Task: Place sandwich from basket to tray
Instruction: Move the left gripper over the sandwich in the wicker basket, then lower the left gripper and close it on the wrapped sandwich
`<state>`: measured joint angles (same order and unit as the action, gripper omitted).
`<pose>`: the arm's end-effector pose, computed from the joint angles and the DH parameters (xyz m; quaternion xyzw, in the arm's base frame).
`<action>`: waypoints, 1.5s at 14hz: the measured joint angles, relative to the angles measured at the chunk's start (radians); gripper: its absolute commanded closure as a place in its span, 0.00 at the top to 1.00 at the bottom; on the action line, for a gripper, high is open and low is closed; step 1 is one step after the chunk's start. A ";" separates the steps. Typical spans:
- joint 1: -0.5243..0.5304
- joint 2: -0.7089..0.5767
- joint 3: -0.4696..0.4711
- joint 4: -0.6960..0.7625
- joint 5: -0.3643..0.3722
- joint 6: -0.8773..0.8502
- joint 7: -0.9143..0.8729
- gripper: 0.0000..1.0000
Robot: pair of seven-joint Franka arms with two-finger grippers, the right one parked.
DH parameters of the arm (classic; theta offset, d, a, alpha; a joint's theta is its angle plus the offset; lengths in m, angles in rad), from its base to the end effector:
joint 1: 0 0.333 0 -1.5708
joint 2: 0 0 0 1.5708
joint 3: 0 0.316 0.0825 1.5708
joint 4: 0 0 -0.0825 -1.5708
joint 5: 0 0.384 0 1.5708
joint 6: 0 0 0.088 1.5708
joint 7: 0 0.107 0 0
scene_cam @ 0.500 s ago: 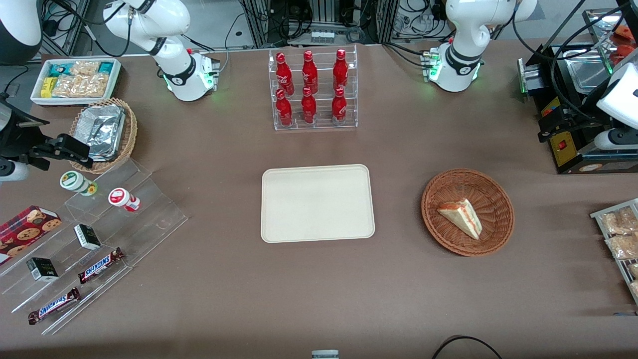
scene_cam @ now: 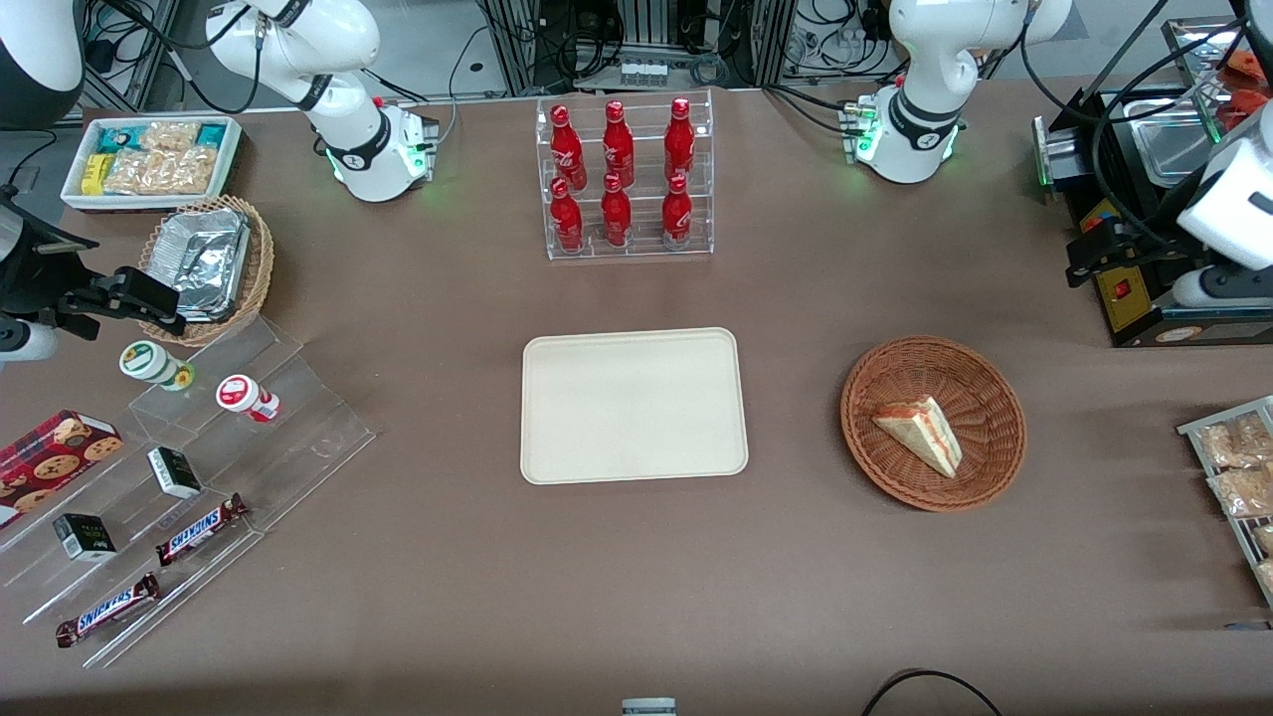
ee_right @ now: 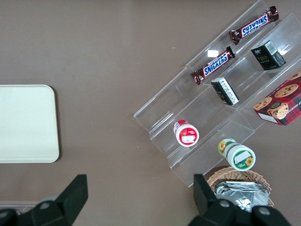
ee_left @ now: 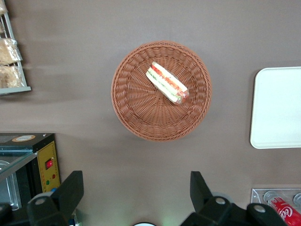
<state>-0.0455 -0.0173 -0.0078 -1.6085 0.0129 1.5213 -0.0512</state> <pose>0.5422 -0.0275 0.6122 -0.9994 0.0010 0.0346 0.0083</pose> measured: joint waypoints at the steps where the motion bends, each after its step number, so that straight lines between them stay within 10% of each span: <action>1: 0.000 0.006 -0.003 -0.020 0.000 0.019 -0.001 1.00; 21: -0.002 0.140 -0.103 -0.516 0.000 0.746 -0.822 1.00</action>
<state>-0.0475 0.1225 -0.1112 -2.1248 0.0133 2.2673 -0.8729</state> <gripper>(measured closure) 0.000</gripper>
